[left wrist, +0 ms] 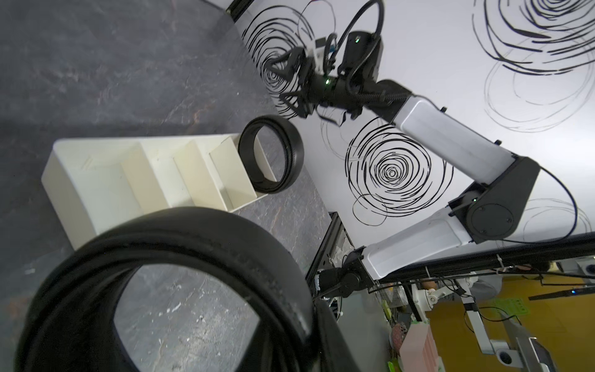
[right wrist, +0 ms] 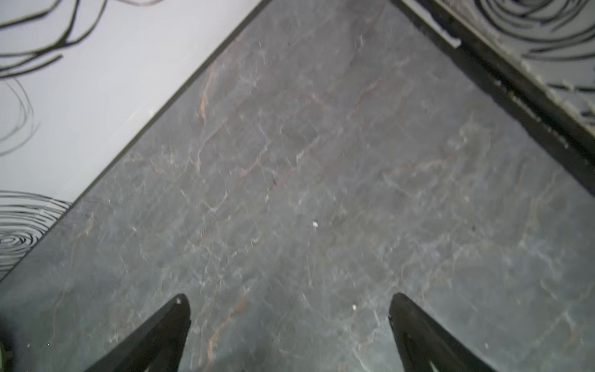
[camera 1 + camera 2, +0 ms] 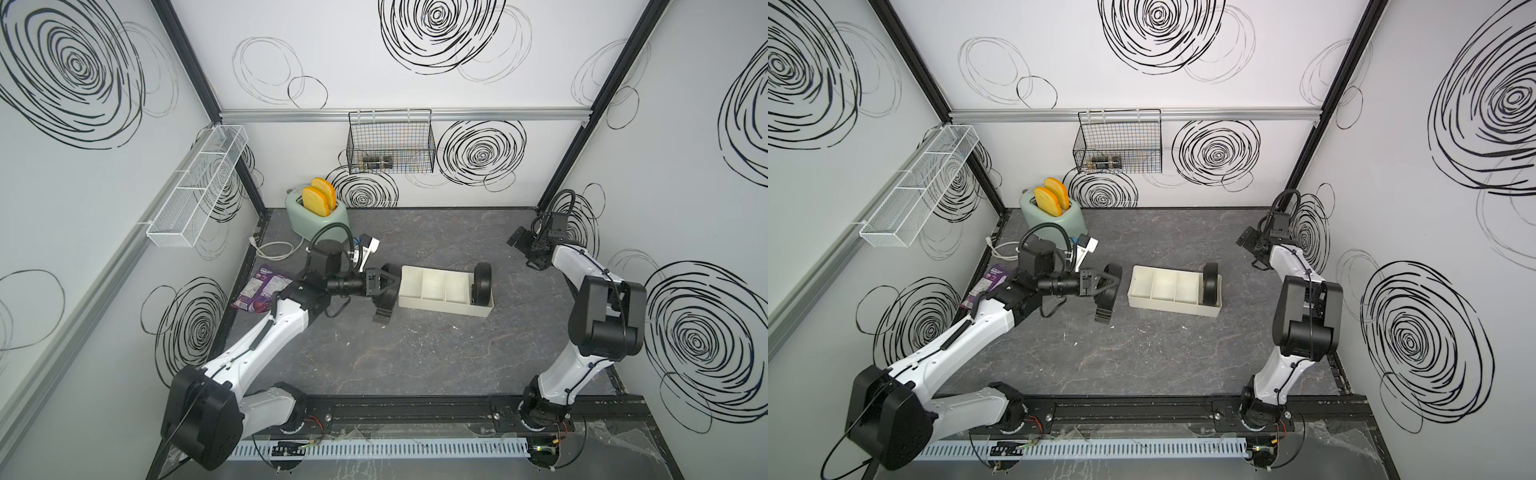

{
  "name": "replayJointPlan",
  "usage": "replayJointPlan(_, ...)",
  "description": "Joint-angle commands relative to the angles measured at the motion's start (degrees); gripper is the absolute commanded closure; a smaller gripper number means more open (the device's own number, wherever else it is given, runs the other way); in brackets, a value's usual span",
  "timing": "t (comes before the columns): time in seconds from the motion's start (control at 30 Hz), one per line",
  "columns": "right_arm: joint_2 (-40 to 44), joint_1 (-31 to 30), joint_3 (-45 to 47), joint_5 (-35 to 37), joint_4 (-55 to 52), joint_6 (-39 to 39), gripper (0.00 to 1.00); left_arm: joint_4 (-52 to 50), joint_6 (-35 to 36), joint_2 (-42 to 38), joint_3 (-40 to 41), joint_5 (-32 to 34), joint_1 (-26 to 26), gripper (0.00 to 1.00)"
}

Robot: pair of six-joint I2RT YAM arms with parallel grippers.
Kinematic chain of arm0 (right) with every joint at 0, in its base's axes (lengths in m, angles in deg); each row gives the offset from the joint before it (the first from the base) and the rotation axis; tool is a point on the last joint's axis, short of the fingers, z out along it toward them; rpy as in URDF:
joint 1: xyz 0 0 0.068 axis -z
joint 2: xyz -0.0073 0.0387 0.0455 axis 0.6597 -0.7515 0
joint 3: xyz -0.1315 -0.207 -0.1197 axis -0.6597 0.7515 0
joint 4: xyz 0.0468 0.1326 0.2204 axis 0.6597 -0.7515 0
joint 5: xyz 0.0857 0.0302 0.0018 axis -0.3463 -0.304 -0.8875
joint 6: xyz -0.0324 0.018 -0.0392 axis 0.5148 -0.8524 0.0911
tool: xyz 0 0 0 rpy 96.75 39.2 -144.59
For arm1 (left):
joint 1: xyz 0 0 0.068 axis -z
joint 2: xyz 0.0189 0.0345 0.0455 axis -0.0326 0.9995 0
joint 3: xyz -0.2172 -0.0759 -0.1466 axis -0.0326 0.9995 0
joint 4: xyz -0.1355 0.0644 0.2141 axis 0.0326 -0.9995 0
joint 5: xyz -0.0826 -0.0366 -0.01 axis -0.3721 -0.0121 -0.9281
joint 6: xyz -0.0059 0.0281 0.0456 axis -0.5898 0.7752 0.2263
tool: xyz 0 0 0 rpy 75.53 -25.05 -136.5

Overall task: Place the belts into the storage roll
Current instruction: Adjust the container at the center of the board, then place the belt in the container.

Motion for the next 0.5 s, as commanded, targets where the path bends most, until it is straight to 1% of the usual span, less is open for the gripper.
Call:
replayJointPlan(0.0, 7.76, -2.1, 5.97, 2.55, 5.7, -1.72, 0.02, 9.71, 5.65, 3.04, -4.69, 0.92, 0.51, 1.0)
replayJointPlan(0.1, 12.76, -3.62, 9.13, 5.15, 5.97, -0.78, 0.02, 11.24, 8.6, 7.33, -8.07, 0.53, 1.09, 1.0)
replayJointPlan(0.23, 15.6, -6.55, 7.26, 7.8, 2.09, 2.03, 0.02, 13.37, 11.55, 12.04, -11.75, -0.42, 2.15, 1.0)
replayJointPlan(0.33, 17.56, -8.77, 5.86, 11.36, -0.92, 4.97, 0.02, 14.92, 14.72, 14.34, -13.37, -1.85, 3.28, 1.0)
replayJointPlan(0.4, 18.77, -9.61, 6.04, 11.6, -1.66, 4.79, 0.02, 15.22, 17.18, 15.53, -14.0, -2.35, 3.92, 1.0)
replayJointPlan(0.47, 19.99, -10.35, 6.57, 10.12, -1.46, 3.4, 0.02, 18.0, 17.75, 16.45, -13.42, -2.97, 4.09, 1.0)
